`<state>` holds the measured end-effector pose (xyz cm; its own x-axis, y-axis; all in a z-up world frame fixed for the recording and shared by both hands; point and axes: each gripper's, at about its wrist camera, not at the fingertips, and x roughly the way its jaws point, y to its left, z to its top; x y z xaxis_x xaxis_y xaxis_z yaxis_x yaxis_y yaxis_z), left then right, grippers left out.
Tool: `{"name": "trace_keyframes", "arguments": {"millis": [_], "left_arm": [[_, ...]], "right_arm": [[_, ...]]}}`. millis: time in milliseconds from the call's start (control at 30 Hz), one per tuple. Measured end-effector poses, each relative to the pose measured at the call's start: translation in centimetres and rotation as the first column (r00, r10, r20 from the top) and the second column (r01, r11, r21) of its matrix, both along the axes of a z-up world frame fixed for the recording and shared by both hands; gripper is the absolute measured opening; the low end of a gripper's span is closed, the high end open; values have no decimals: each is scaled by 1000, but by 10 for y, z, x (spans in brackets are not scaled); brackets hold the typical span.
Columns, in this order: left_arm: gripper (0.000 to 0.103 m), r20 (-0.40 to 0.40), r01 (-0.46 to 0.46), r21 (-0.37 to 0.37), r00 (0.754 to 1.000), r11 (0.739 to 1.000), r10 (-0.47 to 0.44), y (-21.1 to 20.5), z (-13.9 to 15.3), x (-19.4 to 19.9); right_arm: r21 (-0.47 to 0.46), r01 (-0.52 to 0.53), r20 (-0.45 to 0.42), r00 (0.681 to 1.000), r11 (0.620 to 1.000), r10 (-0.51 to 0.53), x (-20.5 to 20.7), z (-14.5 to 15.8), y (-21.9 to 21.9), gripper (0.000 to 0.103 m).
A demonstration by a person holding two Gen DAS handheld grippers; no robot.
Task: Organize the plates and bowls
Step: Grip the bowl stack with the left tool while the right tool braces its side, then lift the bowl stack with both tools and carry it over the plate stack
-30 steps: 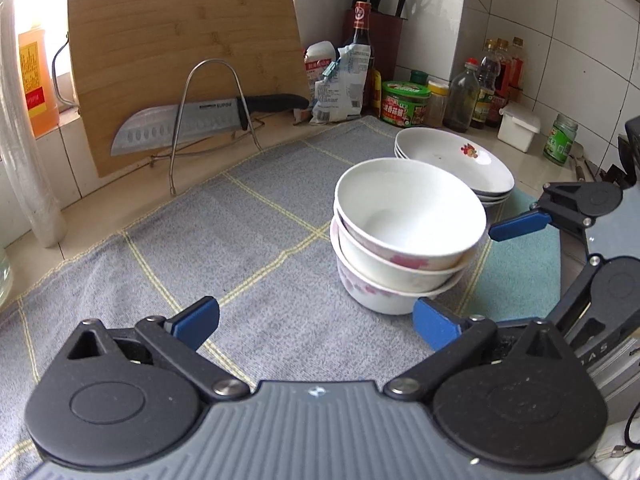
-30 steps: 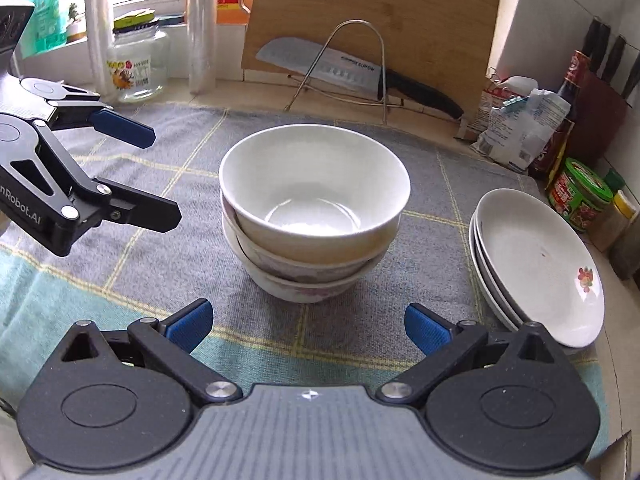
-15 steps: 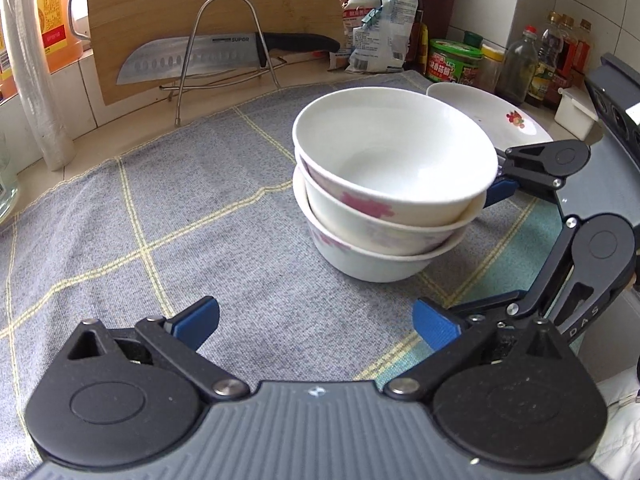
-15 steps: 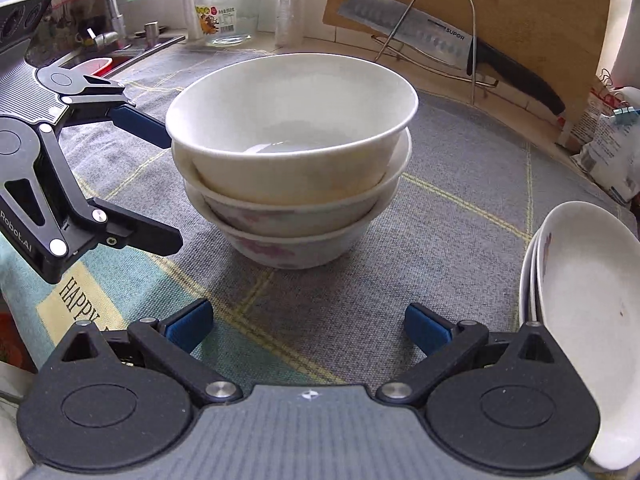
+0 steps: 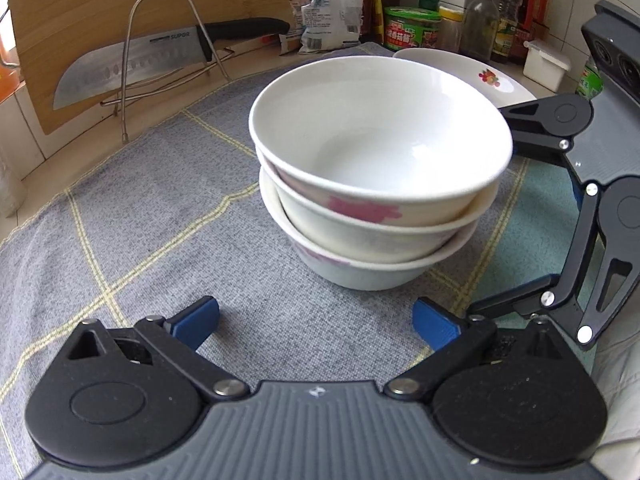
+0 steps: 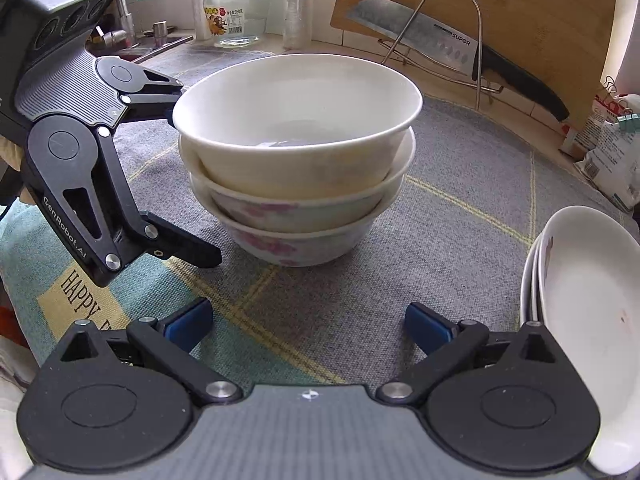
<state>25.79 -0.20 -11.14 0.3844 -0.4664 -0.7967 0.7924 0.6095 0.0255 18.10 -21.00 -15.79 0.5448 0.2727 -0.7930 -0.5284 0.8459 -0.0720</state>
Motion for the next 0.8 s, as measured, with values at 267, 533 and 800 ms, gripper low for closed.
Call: {"name": "trace_keyframes", "arguments": {"millis": [267,533,800], "left_arm": [[102,21,188,-29,982,982,-187,2,-2,13],[98,4,315,-20,949,949,-315,-2,2,23],[86,13,405,9,914,914,-406,-5,7,28]], "right_arm": [[-8,30,-14,999,1000,-30,4,1,4,103],[-73,-8,-24,1000,997,6,17,5,14,103],[-100,-151,0,988,984,151,32,20,16,103]]}}
